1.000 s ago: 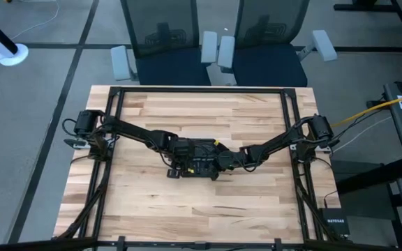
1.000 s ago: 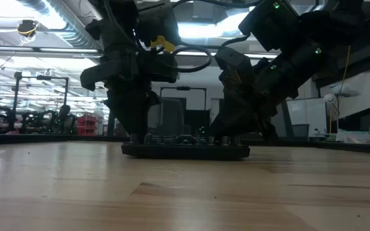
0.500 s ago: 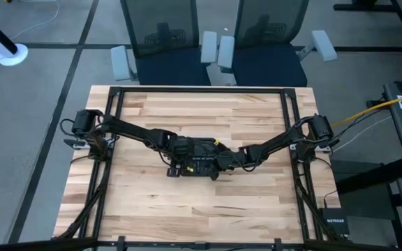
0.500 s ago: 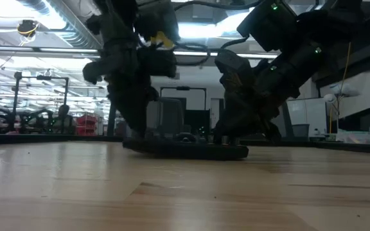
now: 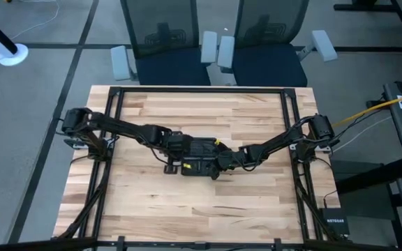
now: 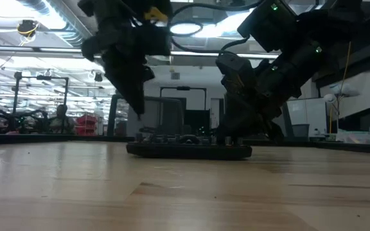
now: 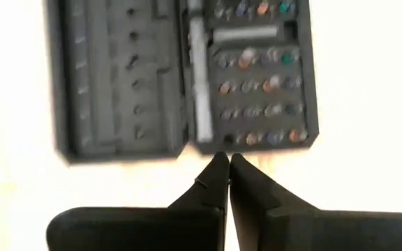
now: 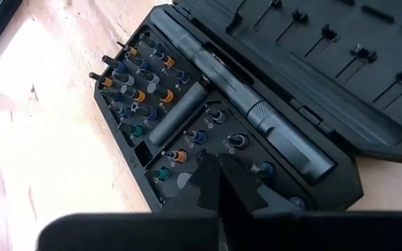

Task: Prefit tool cases
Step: Remove the blue socket bit from the black prefit tool case, then remove the orange socket bit from the black prefit tool case

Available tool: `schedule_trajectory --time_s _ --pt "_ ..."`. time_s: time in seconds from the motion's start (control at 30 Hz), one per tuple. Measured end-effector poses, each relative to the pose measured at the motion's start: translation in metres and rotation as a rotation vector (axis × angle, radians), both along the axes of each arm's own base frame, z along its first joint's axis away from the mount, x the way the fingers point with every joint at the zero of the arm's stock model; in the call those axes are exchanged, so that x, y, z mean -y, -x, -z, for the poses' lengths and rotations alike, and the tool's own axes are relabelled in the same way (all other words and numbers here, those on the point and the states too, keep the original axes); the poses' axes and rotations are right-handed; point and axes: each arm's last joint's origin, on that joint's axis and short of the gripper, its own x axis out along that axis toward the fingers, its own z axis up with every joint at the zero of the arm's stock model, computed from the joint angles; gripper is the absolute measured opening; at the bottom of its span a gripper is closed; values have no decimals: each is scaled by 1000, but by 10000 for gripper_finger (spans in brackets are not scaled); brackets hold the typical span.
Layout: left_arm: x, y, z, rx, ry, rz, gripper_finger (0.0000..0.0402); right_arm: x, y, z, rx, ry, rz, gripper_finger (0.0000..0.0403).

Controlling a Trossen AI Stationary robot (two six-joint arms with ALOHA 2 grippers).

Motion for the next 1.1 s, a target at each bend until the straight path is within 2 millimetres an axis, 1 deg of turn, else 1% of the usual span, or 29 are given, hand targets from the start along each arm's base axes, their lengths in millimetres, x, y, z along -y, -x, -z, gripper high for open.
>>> schedule_trajectory --time_s 0.07,0.13,0.33,0.47,0.6,0.7,0.8,0.87,0.97,1.1 --pt "-2 8 2 -51 -47 -4 0 0 0 0 0 0 0 0" --pt "-7 16 11 -123 -67 -2 0 0 0 0 5 -1 0 0" --pt "-23 37 37 -246 -38 -44 2 0 -3 -2 44 -7 0 0" --pt "-29 43 42 -289 34 -30 32 -1 -3 -3 45 -8 -1 0" --pt "-31 41 38 -273 28 12 82 -1 -3 -3 46 -9 -2 0" --pt "-31 34 29 -239 35 -16 121 -1 -3 -3 45 -12 -5 0" --pt "-24 26 20 -175 113 -34 150 -1 -3 -3 45 -15 -8 0" --pt "-14 19 18 -114 147 -4 161 -1 -3 -3 45 -15 -9 0" --pt "0 11 18 -46 142 55 165 -1 -3 -3 47 -15 -9 0" --pt "8 1 26 0 93 65 166 -1 -3 -3 51 -16 -12 0"
